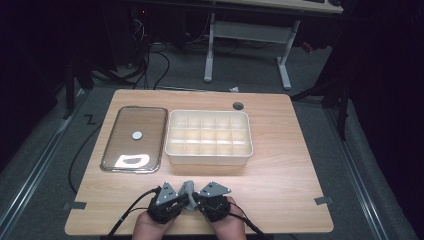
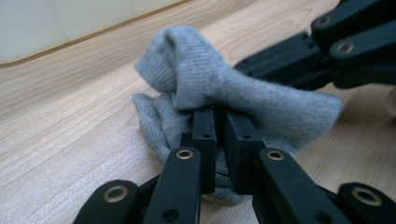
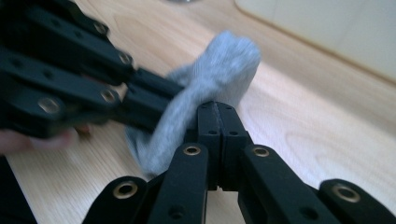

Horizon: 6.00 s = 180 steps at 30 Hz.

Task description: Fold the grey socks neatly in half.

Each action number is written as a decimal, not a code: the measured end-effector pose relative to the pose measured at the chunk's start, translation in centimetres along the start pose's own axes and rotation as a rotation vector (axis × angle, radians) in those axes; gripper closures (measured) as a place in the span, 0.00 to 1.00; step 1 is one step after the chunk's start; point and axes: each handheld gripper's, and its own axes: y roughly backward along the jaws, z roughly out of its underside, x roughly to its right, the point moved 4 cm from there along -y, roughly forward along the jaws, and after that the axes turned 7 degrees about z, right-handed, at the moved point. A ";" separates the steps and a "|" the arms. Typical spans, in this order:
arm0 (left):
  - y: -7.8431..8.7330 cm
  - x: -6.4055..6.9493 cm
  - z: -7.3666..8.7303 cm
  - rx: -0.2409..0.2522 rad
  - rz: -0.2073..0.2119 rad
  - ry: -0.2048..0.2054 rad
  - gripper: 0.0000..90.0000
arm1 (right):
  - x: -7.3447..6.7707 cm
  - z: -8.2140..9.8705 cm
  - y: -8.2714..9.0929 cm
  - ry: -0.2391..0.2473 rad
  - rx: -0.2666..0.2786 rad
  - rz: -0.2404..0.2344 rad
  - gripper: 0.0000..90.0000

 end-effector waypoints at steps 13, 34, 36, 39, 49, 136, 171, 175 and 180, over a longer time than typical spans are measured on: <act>-1.1 0.7 -0.7 0.004 -0.031 -0.032 0.90 | 1.4 0.4 0.3 -0.027 0.013 0.035 1.00; -0.4 0.5 -1.1 0.037 -0.031 -0.033 0.95 | 2.2 0.7 0.5 -0.039 0.018 0.040 0.99; -0.3 0.5 -1.1 0.039 -0.032 -0.034 0.95 | 2.2 0.7 0.5 -0.038 0.019 0.040 0.99; -0.3 0.5 -1.1 0.042 -0.029 -0.034 0.95 | 2.2 0.7 0.4 -0.037 0.019 0.040 0.99; 0.5 0.5 -1.4 0.078 -0.028 -0.030 0.96 | 2.2 0.9 0.4 -0.045 0.016 0.043 0.98; -1.8 -1.3 -2.2 0.080 -0.008 -0.005 1.00 | -0.2 2.8 1.4 0.045 -0.011 0.000 1.00; 0.9 -2.3 -2.7 0.194 0.000 0.073 0.77 | 3.1 -1.7 -1.8 -0.058 -0.399 -0.238 0.54; 2.4 -3.2 -2.9 0.227 -0.018 0.093 0.75 | 2.5 -2.1 -1.8 -0.015 -0.418 -0.231 0.58; 3.8 -4.5 -2.9 0.251 -0.041 0.120 0.76 | 2.1 -2.7 -1.9 0.026 -0.462 -0.220 0.59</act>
